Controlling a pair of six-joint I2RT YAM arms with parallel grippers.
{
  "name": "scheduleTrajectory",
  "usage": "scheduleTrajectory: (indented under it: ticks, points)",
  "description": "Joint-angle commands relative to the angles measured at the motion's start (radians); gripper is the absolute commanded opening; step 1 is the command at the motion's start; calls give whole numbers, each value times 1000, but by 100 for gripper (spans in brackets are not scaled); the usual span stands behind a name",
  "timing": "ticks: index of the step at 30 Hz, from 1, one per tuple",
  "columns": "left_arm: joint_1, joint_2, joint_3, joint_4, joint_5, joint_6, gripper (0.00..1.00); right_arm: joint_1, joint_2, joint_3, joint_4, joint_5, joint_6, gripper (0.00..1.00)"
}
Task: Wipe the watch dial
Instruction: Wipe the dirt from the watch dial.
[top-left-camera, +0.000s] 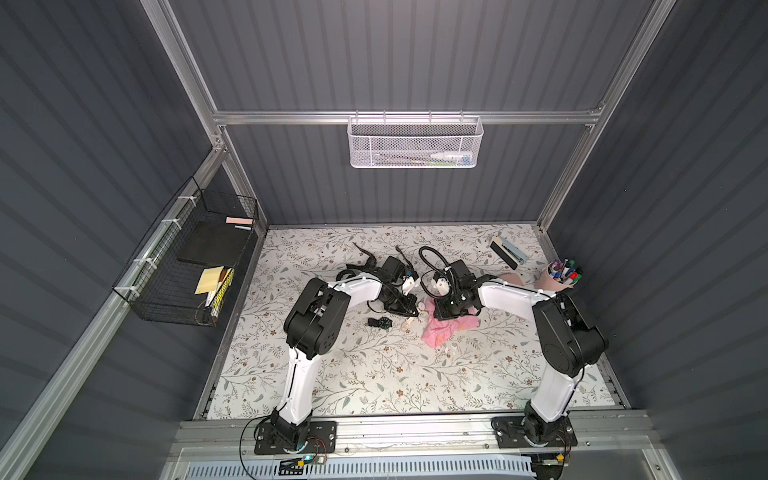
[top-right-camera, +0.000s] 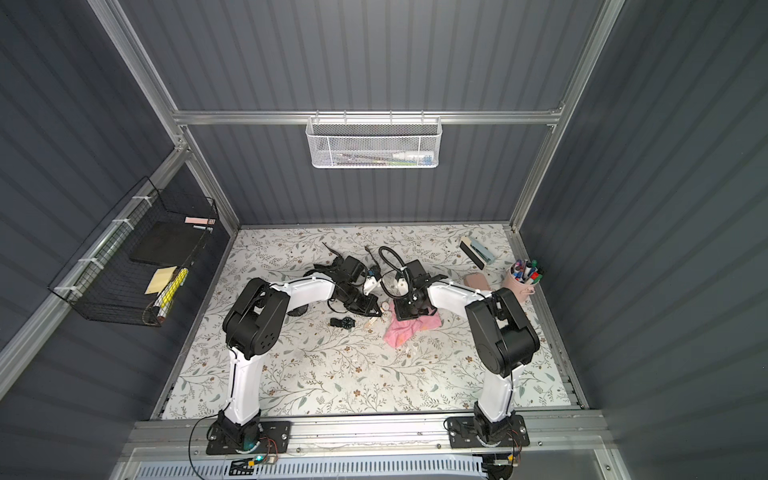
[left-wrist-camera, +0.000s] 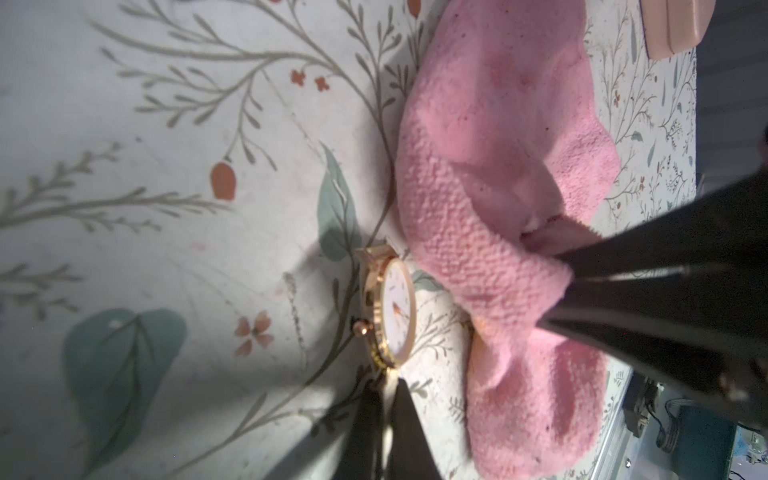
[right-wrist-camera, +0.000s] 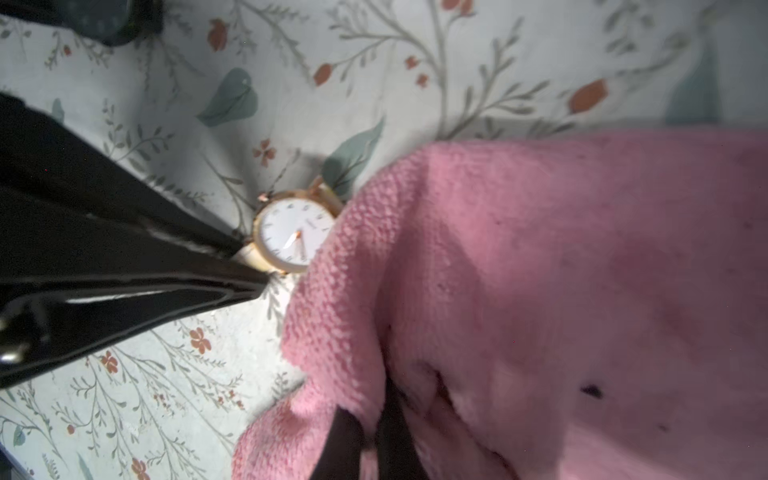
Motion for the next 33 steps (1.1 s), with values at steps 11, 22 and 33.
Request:
scheduleTrajectory:
  ticks: [11, 22, 33]
  points:
    - [-6, 27, 0, -63, -72, 22, 7, 22, 55, 163, -11, -83, 34, 0]
    - [-6, 32, 11, -65, -70, 23, 7, 47, 172, 204, -73, -117, 62, 0]
    - [-5, 31, 18, -74, -70, 34, 7, -2, 162, 167, -119, 0, 71, 0]
